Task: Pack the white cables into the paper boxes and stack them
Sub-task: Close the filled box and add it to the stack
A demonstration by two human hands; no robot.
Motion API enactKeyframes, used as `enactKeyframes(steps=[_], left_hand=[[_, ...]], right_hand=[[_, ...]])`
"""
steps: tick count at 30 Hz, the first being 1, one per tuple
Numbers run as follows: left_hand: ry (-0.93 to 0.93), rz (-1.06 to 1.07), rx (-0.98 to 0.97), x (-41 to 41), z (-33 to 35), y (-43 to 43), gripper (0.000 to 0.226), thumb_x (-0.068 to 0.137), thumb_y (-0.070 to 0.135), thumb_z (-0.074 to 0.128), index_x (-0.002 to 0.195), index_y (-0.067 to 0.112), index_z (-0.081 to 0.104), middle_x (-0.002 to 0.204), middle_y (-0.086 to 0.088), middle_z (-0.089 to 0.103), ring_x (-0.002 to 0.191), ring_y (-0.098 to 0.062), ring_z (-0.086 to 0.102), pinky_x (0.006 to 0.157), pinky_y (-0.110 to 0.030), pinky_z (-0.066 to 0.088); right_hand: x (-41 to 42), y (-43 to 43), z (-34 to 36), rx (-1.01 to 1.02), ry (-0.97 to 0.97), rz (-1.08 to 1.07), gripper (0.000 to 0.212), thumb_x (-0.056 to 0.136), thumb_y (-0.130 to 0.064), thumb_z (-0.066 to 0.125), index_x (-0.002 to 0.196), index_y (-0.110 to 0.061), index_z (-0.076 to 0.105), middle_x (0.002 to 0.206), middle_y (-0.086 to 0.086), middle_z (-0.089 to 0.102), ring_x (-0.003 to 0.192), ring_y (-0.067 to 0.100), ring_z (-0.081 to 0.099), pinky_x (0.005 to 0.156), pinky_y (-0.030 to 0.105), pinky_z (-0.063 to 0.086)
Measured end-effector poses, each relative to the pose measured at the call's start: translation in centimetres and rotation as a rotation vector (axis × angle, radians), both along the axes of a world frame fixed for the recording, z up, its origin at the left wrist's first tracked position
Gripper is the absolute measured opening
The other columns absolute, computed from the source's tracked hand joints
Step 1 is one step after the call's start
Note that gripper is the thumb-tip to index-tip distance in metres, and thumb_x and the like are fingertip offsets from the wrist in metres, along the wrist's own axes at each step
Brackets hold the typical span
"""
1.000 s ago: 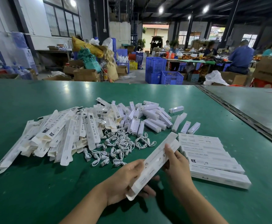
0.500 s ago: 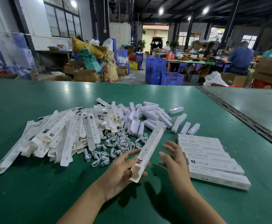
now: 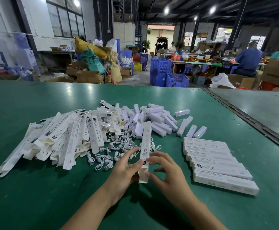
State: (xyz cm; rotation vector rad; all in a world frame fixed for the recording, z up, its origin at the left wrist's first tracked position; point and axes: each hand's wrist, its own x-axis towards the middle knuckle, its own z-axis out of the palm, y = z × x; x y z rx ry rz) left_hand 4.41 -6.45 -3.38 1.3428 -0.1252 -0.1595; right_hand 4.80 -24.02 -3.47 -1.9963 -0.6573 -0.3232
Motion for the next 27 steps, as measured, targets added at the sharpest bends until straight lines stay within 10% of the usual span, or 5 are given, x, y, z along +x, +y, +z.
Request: enactKeyframes(steps=[5, 8, 11, 21, 27], left_hand=[[-0.072, 0.022, 0.144, 0.02, -0.28, 0.2, 0.046, 0.089, 0.038, 0.061, 0.135, 0.044, 0.057, 0.135, -0.01, 0.063, 0.127, -0.033, 0.057, 0.111, -0.052, 0.041], [-0.137, -0.036, 0.204, -0.08, -0.67, 0.38, 0.039, 0.098, 0.038, 0.056, 0.137, 0.042, 0.055, 0.143, 0.017, 0.055, 0.139, -0.008, 0.044, 0.118, -0.034, 0.034], [-0.201, -0.105, 0.305, -0.36, -0.43, 0.56, 0.048, 0.098, 0.029, 0.053, 0.141, 0.048, 0.043, 0.131, 0.041, 0.053, 0.13, 0.016, 0.041, 0.099, -0.001, 0.033], [-0.341, 0.123, 0.397, -0.19, -0.69, 0.59, 0.044, 0.081, 0.047, 0.072, 0.121, 0.06, 0.06, 0.099, 0.002, 0.066, 0.09, 0.004, 0.067, 0.08, -0.009, 0.046], [-0.314, 0.201, 0.363, -0.06, -0.28, 0.68, 0.042, 0.072, 0.048, 0.077, 0.11, 0.062, 0.065, 0.107, 0.009, 0.071, 0.09, -0.004, 0.069, 0.081, -0.008, 0.045]], right_hand=[[0.13, 0.11, -0.04, 0.011, -0.034, -0.063, 0.026, 0.089, -0.012, 0.07, 0.114, -0.02, 0.069, 0.123, -0.013, 0.061, 0.109, 0.002, 0.062, 0.09, 0.027, 0.054], [0.14, -0.08, -0.03, 0.072, -0.002, -0.086, 0.025, 0.088, -0.011, 0.071, 0.111, -0.02, 0.07, 0.112, -0.011, 0.068, 0.099, 0.003, 0.067, 0.087, 0.028, 0.056], [0.18, -0.24, 0.04, 0.129, 0.063, -0.091, 0.019, 0.086, -0.011, 0.073, 0.101, -0.02, 0.066, 0.098, -0.009, 0.072, 0.089, 0.006, 0.07, 0.082, 0.029, 0.058], [-0.01, -0.44, 0.18, -0.021, -0.141, -0.009, 0.022, 0.082, 0.002, 0.066, 0.094, -0.015, 0.072, 0.125, -0.01, 0.062, 0.104, 0.0, 0.065, 0.088, 0.019, 0.052], [0.16, -0.68, 0.54, -0.105, -0.225, 0.021, 0.035, 0.074, -0.003, 0.075, 0.105, -0.02, 0.073, 0.134, -0.016, 0.058, 0.116, -0.005, 0.058, 0.099, 0.014, 0.044]])
